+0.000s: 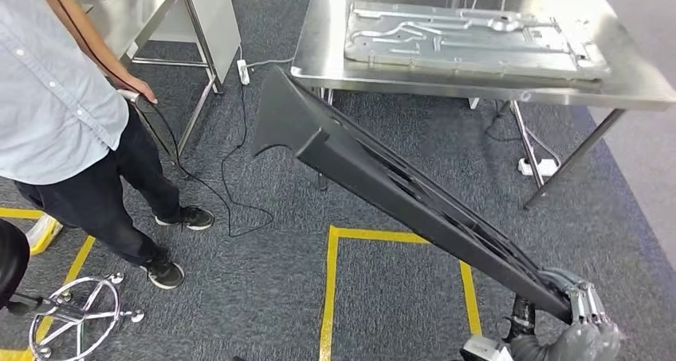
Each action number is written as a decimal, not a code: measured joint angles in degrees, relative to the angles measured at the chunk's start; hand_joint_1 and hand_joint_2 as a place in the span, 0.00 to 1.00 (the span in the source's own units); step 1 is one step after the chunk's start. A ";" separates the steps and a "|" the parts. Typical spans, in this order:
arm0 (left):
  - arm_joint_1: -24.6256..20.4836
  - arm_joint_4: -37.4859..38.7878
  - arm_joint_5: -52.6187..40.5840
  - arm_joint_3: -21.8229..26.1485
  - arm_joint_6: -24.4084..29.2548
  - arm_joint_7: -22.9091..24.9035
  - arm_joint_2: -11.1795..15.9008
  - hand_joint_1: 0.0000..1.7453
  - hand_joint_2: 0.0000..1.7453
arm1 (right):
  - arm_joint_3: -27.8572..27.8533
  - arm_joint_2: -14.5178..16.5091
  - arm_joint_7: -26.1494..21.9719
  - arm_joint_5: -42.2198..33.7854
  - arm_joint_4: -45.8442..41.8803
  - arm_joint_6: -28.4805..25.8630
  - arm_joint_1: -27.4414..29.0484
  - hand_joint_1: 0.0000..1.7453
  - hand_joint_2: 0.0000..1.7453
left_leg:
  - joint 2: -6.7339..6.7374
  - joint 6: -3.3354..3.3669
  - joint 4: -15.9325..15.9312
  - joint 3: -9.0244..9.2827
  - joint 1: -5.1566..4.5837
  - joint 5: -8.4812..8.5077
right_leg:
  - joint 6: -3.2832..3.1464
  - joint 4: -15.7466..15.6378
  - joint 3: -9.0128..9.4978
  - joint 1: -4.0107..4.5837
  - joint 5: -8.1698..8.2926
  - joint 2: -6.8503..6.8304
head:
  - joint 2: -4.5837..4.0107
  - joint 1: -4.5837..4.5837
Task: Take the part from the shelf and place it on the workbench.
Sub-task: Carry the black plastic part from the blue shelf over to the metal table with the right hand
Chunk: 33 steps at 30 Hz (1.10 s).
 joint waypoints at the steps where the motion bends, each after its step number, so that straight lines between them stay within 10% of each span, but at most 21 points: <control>1: -0.04 0.00 0.00 0.00 -0.01 -0.01 0.00 0.00 1.00 | -0.01 -0.01 0.01 -0.01 0.01 0.00 -0.01 1.00 1.00 | 0.03 0.16 -0.05 0.06 -0.03 -0.03 | 0.23 3.47 -1.76 -0.11 -1.73 -0.04 | 0.00 0.02; 4: -0.01 0.00 0.00 0.01 -0.02 0.01 0.00 0.00 1.00 | -0.03 -0.03 0.02 0.15 0.12 0.00 0.06 1.00 1.00 | 0.06 0.24 0.07 0.28 -0.03 -0.40 | 0.83 11.52 -6.45 -0.56 -3.88 -0.06 | 0.00 0.01; 8: 0.09 0.00 0.00 0.02 -0.02 0.02 -0.05 0.00 1.00 | -0.04 -0.04 -0.04 0.58 0.19 0.00 0.00 1.00 1.00 | -0.02 -0.73 0.65 1.20 0.04 -1.72 | 1.01 0.44 -1.83 -1.05 3.13 -0.39 | 0.00 0.03; 14: -0.16 0.00 0.01 0.02 -0.07 0.00 -0.05 0.00 1.00 | -0.08 -0.08 -0.03 0.83 0.20 0.00 0.08 1.00 1.00 | 0.08 -2.57 2.11 1.26 -0.01 -3.61 | -1.16 -3.13 0.05 -0.78 3.07 -0.22 | 0.00 -0.13; 19: 0.07 0.00 0.01 0.04 -0.07 -0.03 -0.05 0.00 1.00 | -0.04 -0.08 -0.05 0.83 0.19 0.00 0.07 1.00 1.00 | -0.01 -2.92 17.50 -7.36 0.11 -8.90 | -2.37 -3.41 1.22 -0.41 2.21 -0.22 | 0.00 -0.24; 24: 0.16 0.00 0.02 0.08 -0.14 -0.04 0.03 0.00 1.00 | -0.03 -0.08 -0.01 1.02 0.21 0.00 0.04 1.00 1.00 | -0.11 -0.98 4.37 -3.24 -0.61 0.14 | -1.97 -3.39 2.81 0.07 0.89 0.22 | 0.00 -0.18; 29: 0.20 0.00 0.01 0.12 -0.15 -0.05 0.10 0.00 1.00 | 0.02 -0.08 0.08 1.39 0.20 0.00 0.01 1.00 1.00 | -0.12 0.00 1.05 -1.45 -0.80 0.26 | -0.46 -3.18 2.99 -0.26 0.09 0.09 | 0.00 -0.18; 33: 0.03 0.00 0.00 0.12 -0.15 -0.05 0.04 0.00 1.00 | 0.01 -0.10 0.08 1.44 0.17 -0.01 -0.02 1.00 1.00 | -0.05 0.65 0.09 -0.02 -0.39 -0.10 | 0.36 8.36 -3.43 -0.45 -4.64 -0.05 | 0.00 -0.08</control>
